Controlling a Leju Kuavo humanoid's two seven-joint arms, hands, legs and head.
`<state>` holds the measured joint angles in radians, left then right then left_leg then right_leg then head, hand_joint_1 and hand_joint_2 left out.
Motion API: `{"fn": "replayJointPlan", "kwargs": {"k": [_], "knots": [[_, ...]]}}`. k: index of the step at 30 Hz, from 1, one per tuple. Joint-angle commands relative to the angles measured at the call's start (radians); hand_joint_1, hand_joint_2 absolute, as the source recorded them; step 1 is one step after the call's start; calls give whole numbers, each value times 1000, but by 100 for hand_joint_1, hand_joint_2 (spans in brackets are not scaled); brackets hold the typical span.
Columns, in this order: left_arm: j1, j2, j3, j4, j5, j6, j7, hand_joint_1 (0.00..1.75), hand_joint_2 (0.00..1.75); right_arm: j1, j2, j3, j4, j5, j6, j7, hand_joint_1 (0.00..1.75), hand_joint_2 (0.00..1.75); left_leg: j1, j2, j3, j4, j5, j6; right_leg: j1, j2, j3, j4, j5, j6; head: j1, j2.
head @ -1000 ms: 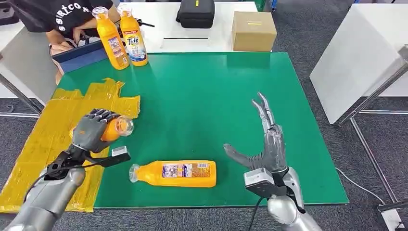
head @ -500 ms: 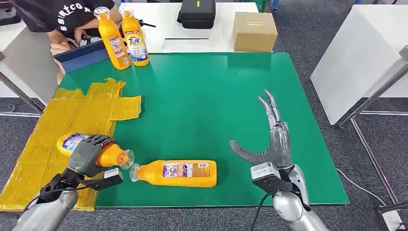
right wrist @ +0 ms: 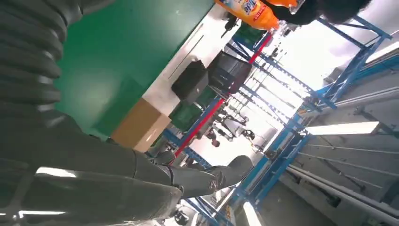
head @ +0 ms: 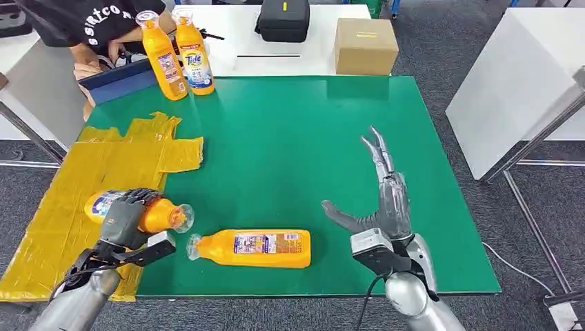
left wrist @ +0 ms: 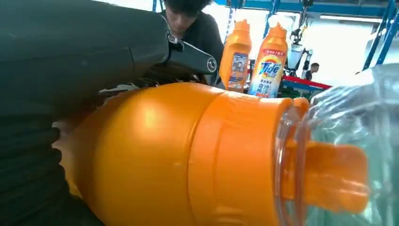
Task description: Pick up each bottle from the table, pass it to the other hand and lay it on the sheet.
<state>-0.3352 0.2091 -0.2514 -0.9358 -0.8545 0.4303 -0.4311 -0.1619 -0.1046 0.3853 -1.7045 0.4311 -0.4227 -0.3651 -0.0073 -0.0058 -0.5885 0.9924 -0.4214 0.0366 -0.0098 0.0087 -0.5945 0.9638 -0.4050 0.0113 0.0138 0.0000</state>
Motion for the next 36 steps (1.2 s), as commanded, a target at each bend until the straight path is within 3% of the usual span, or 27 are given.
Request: {"fn": "replayJointPlan", "kwargs": {"k": [1, 7, 8, 9, 36], "knots": [[-87, -75, -26, 78, 39, -8, -8, 175, 175, -50, 12, 35, 101, -9, -4, -1, 0, 175, 0, -1, 3, -1, 0, -3, 0, -2, 4, -1, -1, -1, 0, 0], [-118, -106, -54, 88, 39, -15, 9, 175, 175, -62, 4, 51, 128, -35, -6, -17, 0, 175, 0, -2, 4, 0, -1, -3, 0, -3, 5, -1, -2, -1, 0, 0], [-120, -108, -59, 94, 34, -13, 11, 51, 175, -66, 5, 54, 134, -36, -7, -17, 0, 175, 0, -1, 3, 0, -1, -2, 0, -1, 5, -1, -1, 0, 0, 0], [-124, -109, -68, 104, 21, 0, 15, 0, 175, -72, 6, 59, 141, -38, -10, -17, 0, 175, 1, 0, 4, 0, -2, -3, 1, -1, 7, -1, -2, -1, 0, 0], [-106, -91, -77, 134, 32, -10, 39, 0, 175, -52, -18, 73, 124, -23, 7, 17, 0, 175, 1, 1, 4, 0, -1, -3, 0, -1, 7, -1, -2, -1, 0, 0]]}}
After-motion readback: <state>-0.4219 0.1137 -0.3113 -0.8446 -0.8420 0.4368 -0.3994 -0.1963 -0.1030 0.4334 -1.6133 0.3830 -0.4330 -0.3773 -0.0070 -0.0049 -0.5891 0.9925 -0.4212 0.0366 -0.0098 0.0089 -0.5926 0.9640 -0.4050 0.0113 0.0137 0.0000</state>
